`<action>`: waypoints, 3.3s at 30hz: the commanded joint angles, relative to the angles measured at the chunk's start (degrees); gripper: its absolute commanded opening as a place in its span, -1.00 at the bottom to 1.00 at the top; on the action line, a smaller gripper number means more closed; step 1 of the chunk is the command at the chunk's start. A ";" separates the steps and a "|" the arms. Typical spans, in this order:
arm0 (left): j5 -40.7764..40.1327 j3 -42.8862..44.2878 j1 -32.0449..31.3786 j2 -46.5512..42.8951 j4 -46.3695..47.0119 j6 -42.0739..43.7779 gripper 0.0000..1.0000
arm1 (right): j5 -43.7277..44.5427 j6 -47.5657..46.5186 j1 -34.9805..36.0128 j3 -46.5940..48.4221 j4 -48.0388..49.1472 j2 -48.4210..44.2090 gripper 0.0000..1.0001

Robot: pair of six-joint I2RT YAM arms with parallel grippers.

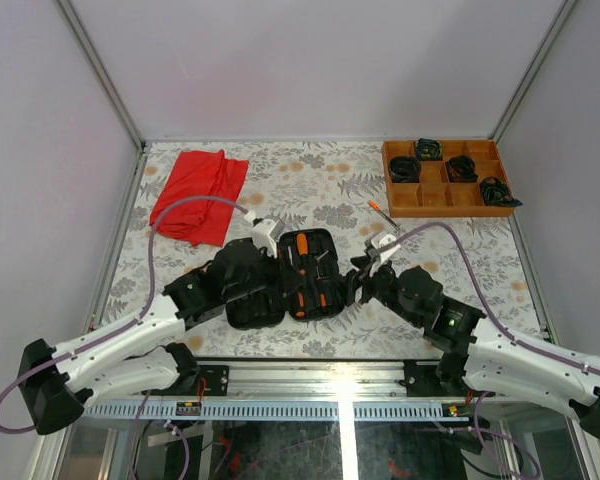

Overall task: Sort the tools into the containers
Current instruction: Pick up the screwdriver from the center of the board, then place the screwdriver in the storage box.

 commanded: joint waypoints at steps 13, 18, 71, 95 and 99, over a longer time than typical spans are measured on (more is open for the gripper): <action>-16.56 -2.07 -0.15 -11.16 1.43 -3.23 -1.00 | 7.83 40.39 0.30 10.67 -5.66 10.51 0.40; -17.02 -3.54 -0.15 -13.39 2.70 -3.62 -1.00 | 7.93 48.18 0.30 10.12 0.49 12.32 0.41; -6.65 -6.25 -0.15 -12.03 7.83 -3.14 -0.32 | 6.87 65.58 0.25 11.72 18.93 26.67 -0.99; -13.97 -6.61 2.61 -5.37 -1.03 -9.33 0.24 | -0.30 28.61 -8.26 22.85 -24.04 28.15 -1.00; -14.80 -6.58 2.74 -3.35 -1.92 -9.62 0.19 | -3.88 28.19 -10.02 23.19 -23.60 31.21 -1.00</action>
